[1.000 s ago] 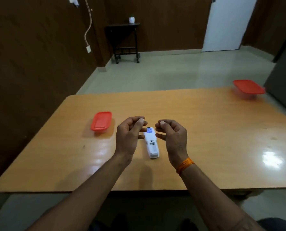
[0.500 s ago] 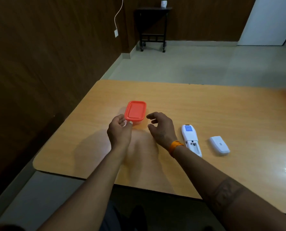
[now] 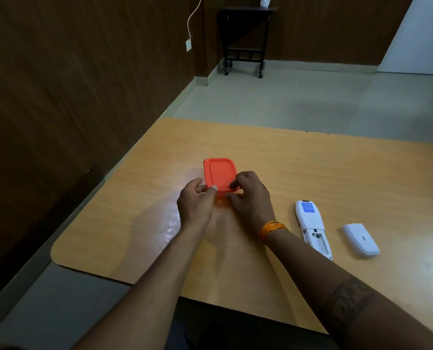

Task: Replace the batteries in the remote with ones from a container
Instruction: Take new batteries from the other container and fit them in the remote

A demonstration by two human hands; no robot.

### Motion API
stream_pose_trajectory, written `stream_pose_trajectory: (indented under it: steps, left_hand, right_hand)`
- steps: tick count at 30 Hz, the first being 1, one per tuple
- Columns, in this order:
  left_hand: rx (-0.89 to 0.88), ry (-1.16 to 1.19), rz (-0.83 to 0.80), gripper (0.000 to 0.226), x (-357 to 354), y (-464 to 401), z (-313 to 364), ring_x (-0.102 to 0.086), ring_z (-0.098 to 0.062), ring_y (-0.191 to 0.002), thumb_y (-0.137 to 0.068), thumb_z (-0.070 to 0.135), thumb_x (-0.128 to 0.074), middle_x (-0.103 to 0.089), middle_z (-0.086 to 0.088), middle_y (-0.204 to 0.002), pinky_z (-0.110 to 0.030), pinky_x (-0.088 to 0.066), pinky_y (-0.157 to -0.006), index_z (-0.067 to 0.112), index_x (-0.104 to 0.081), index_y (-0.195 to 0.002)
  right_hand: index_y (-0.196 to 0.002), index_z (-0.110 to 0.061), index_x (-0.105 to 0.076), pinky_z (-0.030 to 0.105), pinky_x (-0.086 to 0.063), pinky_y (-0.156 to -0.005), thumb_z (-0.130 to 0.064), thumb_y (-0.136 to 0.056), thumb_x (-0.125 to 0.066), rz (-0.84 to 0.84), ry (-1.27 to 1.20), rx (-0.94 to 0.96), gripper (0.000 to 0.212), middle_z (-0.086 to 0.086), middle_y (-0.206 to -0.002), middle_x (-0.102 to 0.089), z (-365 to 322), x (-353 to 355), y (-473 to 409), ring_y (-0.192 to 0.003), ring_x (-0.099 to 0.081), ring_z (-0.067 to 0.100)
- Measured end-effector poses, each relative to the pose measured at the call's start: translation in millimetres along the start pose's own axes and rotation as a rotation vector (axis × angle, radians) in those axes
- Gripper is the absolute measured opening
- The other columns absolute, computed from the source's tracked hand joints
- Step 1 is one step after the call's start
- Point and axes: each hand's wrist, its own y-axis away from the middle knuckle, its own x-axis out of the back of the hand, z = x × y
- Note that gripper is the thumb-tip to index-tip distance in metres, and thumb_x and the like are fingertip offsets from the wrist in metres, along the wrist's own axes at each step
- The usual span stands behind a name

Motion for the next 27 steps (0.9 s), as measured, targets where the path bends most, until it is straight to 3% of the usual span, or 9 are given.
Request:
stream_pose_trajectory:
  steps: [4,6,9,11,13,20,23,25,27]
  left_hand:
    - [0.073,0.128,-0.024,0.057,9.5,-0.2,3.1,-0.076,-0.025,-0.093,-0.085,0.029,-0.068,-0.076,-0.005,-0.106,-0.045,-0.065,-0.083,0.019,-0.063,-0.141]
    - [0.105,0.203,-0.078,0.063,16.0,-1.3,5.9,-0.075,-0.029,-0.1,-0.086,0.035,-0.069,-0.074,-0.008,-0.115,-0.043,-0.064,-0.074,0.023,-0.057,-0.147]
    - [0.16,0.249,-0.187,0.074,21.7,-1.6,9.3,-0.061,-0.03,-0.126,-0.095,0.041,-0.071,-0.057,-0.012,-0.146,-0.043,-0.062,-0.091,0.018,-0.042,-0.158]
    - [0.221,0.361,-0.293,0.061,23.0,-0.1,12.3,-0.057,-0.036,-0.132,-0.098,0.04,-0.07,-0.053,-0.019,-0.146,-0.048,-0.062,-0.094,0.009,-0.05,-0.147]
    - [0.262,0.487,-0.398,0.04,25.3,2.4,14.7,-0.063,-0.037,-0.122,-0.098,0.037,-0.07,-0.06,-0.02,-0.131,-0.048,-0.064,-0.088,0.01,-0.06,-0.126]
    - [0.116,0.52,-0.445,0.027,31.0,10.0,18.1,-0.064,-0.039,-0.121,-0.085,0.01,-0.08,-0.069,-0.015,-0.111,-0.038,-0.064,-0.089,0.007,-0.07,-0.11]
    - [-0.069,0.29,-0.389,0.043,33.9,18.8,19.1,-0.065,-0.037,-0.122,-0.077,0.023,-0.089,-0.073,-0.009,-0.113,-0.034,-0.06,-0.091,0.009,-0.072,-0.114]
    - [-0.179,0.088,-0.343,0.075,36.9,25.3,18.7,-0.064,-0.025,-0.124,-0.069,0.04,-0.092,-0.07,-0.002,-0.13,-0.035,-0.059,-0.096,0.018,-0.064,-0.135]
    - [-0.199,-0.012,-0.3,0.096,39.2,28.1,17.0,-0.055,-0.023,-0.137,-0.072,0.039,-0.094,-0.057,-0.004,-0.151,-0.044,-0.055,-0.108,0.02,-0.048,-0.153]
  right_hand:
    - [-0.103,-0.008,-0.07,0.044,-0.062,-0.079,-0.009,-0.088,-0.079,0.082,-0.038,0.041,0.017,0.008,-0.107,-0.07,3.2,11.2,12.2,-0.096,-0.069,0.024]
    - [-0.105,-0.009,-0.071,0.035,-0.062,-0.082,-0.011,-0.091,-0.079,0.119,-0.115,-0.013,0.016,0.006,-0.107,-0.075,2.3,20.2,18.7,-0.101,-0.072,0.021]
    - [-0.108,-0.014,-0.069,0.011,-0.054,-0.078,-0.014,-0.095,-0.075,0.109,-0.268,-0.081,0.014,0.0,-0.108,-0.077,-0.5,36.4,32.8,-0.103,-0.073,0.014]
    - [-0.108,-0.015,-0.068,0.022,-0.06,-0.082,-0.015,-0.098,-0.072,0.07,-0.359,-0.094,0.011,-0.002,-0.105,-0.077,-2.3,45.8,41.4,-0.099,-0.075,0.012]
    - [-0.108,-0.014,-0.067,0.035,-0.064,-0.083,-0.013,-0.1,-0.07,0.03,-0.421,-0.092,0.009,-0.003,-0.103,-0.075,-3.2,52.3,47.3,-0.094,-0.076,0.012]
    - [-0.121,-0.022,-0.067,0.043,-0.063,-0.094,-0.013,-0.105,-0.058,0.017,-0.406,-0.18,0.02,-0.009,-0.118,-0.07,-0.9,59.9,52.3,-0.11,-0.07,0.013]
    - [-0.127,-0.025,-0.067,0.04,-0.054,-0.106,-0.011,-0.102,-0.058,0.03,-0.317,-0.145,0.03,-0.008,-0.13,-0.066,-10.6,66.3,48.6,-0.123,-0.06,0.009]
    - [-0.13,-0.02,-0.066,0.038,-0.05,-0.108,-0.016,-0.098,-0.064,-0.051,-0.278,-0.041,0.033,-0.004,-0.132,-0.064,-23.7,69.2,45.1,-0.124,-0.056,0.01]
    - [-0.131,-0.017,-0.067,0.038,-0.049,-0.104,-0.03,-0.096,-0.068,-0.115,-0.185,0.057,0.037,0.0,-0.13,-0.066,-39.8,67.4,43.7,-0.121,-0.058,0.016]
